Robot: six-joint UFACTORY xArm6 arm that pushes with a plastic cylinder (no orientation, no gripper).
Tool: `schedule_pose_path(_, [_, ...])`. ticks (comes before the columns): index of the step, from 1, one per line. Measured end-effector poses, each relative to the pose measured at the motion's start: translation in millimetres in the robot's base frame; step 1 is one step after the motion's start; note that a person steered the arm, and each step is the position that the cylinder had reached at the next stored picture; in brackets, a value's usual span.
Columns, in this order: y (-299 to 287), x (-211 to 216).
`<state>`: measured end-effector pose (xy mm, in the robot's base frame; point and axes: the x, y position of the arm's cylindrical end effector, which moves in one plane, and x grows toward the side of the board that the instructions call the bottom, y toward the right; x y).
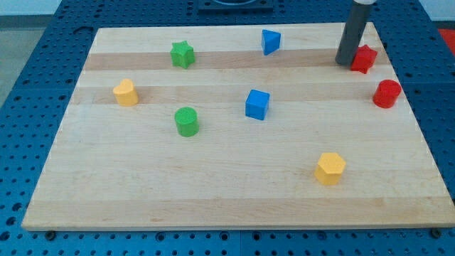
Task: Move your arm towards top right
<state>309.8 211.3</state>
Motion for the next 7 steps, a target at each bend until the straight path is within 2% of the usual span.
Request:
schedule_pose_path(2, [15,0])
schedule_pose_path(3, [2,0])
schedule_pose_path(5, [-7,-36])
schedule_pose_path(7, [-7,-44])
